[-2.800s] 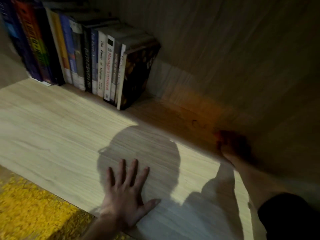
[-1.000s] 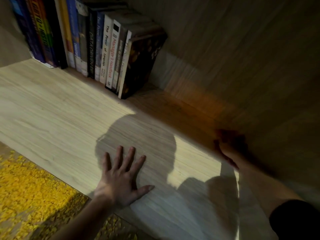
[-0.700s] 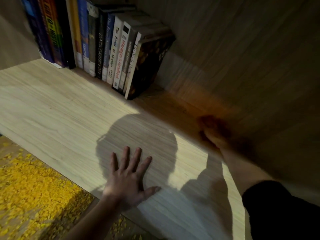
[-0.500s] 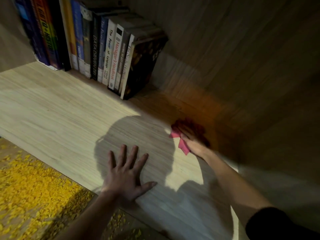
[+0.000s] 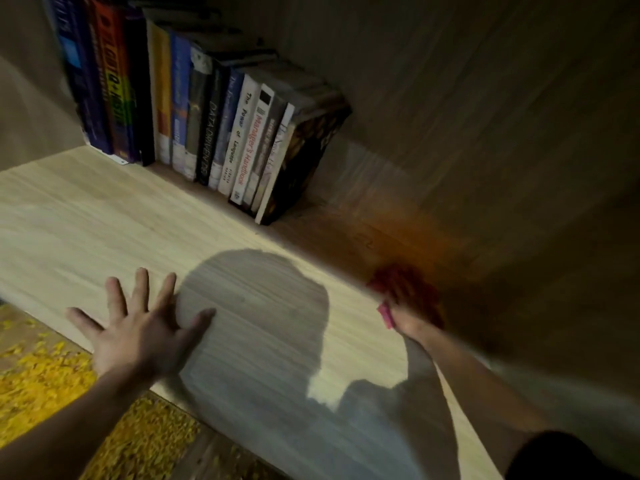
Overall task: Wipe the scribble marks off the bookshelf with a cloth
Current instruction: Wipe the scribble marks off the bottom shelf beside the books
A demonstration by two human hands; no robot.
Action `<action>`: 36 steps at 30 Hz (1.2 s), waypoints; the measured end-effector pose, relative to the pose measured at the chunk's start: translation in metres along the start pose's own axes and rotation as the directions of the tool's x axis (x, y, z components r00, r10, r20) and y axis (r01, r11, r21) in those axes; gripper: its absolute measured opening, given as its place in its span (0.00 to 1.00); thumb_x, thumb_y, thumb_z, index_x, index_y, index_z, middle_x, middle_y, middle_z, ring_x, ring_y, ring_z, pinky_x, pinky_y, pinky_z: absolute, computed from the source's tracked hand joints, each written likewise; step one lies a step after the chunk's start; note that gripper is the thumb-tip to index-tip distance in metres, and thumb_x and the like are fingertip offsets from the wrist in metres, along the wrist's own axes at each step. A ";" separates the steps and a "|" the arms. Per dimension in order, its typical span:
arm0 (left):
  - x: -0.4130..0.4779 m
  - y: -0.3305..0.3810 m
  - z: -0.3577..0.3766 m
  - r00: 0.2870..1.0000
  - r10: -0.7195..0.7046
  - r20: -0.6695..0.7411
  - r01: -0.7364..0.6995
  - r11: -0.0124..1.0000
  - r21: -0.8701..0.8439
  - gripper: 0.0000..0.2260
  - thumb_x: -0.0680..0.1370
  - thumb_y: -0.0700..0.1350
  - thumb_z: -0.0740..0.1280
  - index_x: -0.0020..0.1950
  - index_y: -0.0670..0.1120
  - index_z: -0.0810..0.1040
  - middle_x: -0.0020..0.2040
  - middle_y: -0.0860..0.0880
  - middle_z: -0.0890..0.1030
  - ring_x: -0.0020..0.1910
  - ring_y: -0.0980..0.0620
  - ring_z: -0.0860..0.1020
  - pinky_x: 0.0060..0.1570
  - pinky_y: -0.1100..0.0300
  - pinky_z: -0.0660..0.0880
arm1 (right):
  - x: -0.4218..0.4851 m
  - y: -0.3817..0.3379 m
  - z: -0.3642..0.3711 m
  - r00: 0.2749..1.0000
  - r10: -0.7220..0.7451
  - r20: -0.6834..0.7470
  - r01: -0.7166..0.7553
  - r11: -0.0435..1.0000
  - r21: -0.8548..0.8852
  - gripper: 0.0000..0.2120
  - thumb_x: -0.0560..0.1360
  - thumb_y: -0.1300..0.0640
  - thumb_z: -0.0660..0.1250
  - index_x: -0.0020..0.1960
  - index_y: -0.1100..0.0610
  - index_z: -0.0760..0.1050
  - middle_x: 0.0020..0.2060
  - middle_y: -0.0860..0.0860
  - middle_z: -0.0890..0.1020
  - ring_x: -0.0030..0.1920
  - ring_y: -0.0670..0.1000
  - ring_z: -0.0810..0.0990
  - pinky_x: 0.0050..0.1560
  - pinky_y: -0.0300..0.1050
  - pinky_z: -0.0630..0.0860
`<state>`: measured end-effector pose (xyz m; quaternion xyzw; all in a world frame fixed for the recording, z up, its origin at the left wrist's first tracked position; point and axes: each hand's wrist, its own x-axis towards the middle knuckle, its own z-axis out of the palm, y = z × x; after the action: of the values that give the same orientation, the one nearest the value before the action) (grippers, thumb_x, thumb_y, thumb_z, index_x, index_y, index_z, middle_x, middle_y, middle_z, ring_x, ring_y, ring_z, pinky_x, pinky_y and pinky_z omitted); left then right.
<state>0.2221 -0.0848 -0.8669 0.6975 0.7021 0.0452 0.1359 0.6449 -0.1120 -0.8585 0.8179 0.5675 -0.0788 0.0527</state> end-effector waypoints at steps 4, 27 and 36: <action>0.000 0.000 0.002 0.999 -0.012 -0.038 0.013 1.000 0.021 0.44 0.65 0.78 0.35 0.78 0.59 0.47 0.79 0.50 0.46 0.76 0.42 0.39 0.66 0.30 0.41 | 0.052 -0.011 -0.018 0.968 0.247 -0.039 -0.246 0.969 0.031 0.27 0.80 0.48 0.52 0.78 0.46 0.50 0.78 0.50 0.47 0.76 0.57 0.43 0.74 0.61 0.41; 0.001 0.000 0.002 0.996 -0.017 -0.092 0.016 1.000 -0.016 0.43 0.66 0.76 0.38 0.76 0.58 0.60 0.78 0.49 0.56 0.77 0.43 0.45 0.65 0.32 0.37 | 0.108 -0.147 -0.040 0.998 -0.024 -0.064 0.026 0.999 0.037 0.32 0.73 0.48 0.60 0.76 0.43 0.55 0.76 0.52 0.54 0.75 0.58 0.52 0.73 0.59 0.51; 0.002 -0.002 0.009 0.996 0.001 -0.091 0.002 1.000 0.030 0.40 0.69 0.76 0.43 0.71 0.55 0.70 0.74 0.46 0.67 0.75 0.39 0.57 0.64 0.30 0.44 | 0.110 -0.081 -0.035 0.899 -0.429 -0.082 0.434 0.900 0.045 0.20 0.82 0.55 0.52 0.73 0.51 0.52 0.73 0.49 0.59 0.75 0.50 0.56 0.75 0.43 0.48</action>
<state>0.2229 -0.0841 -0.8760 0.6967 0.7082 0.0662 0.0933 0.6096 0.0236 -0.8446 0.6753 0.7334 -0.0773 -0.0116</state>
